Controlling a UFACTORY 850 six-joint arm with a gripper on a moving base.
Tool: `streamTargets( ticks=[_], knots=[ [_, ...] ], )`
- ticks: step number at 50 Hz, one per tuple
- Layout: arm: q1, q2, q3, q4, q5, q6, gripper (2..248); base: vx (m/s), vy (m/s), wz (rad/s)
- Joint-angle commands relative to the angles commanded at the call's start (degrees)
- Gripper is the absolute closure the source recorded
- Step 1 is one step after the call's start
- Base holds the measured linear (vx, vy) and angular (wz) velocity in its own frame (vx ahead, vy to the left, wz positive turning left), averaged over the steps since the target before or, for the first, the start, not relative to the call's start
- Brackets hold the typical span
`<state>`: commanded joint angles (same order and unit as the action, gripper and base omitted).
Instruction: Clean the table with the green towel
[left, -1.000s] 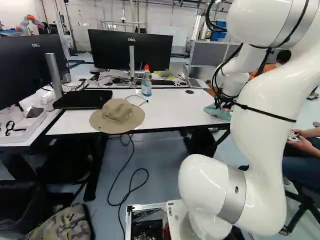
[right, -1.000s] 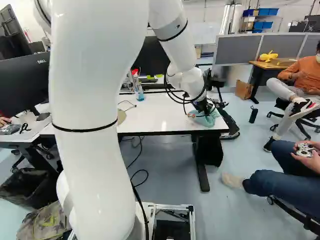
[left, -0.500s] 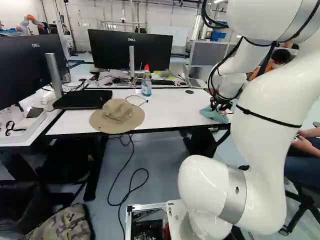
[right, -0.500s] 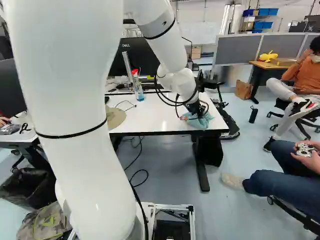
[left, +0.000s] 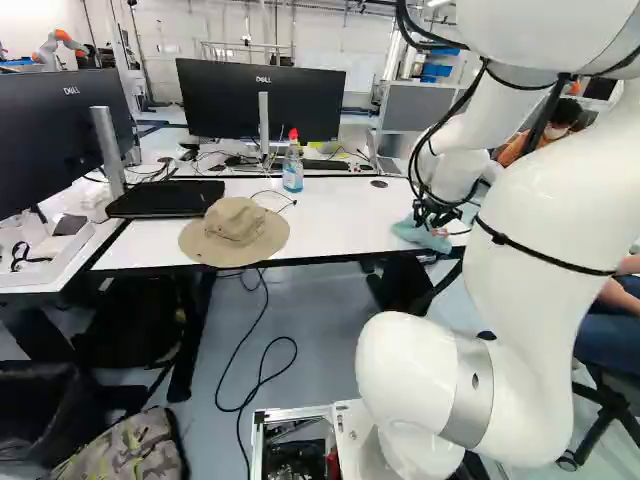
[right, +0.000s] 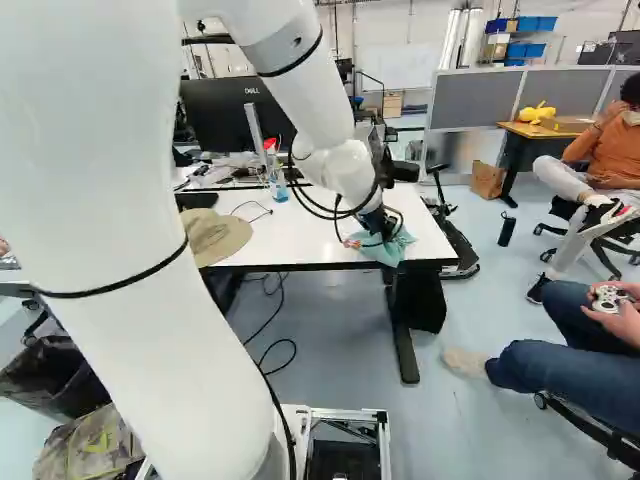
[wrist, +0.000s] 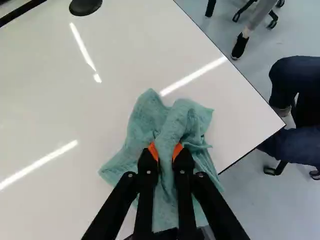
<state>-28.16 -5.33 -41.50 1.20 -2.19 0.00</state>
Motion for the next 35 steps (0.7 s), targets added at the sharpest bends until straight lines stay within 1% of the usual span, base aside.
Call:
streamTargets(
  ticks=[6,16,35],
  knots=[
    [0.9,-0.3,-0.3,0.0,0.0,0.0,203,0.0,0.0,0.0],
    [1.7,-2.5,-2.8,0.0,0.0,0.0,203,0.0,0.0,0.0],
    [2.0,-7.7,-8.7,0.0,0.0,0.0,203,0.0,0.0,0.0]
  ],
)
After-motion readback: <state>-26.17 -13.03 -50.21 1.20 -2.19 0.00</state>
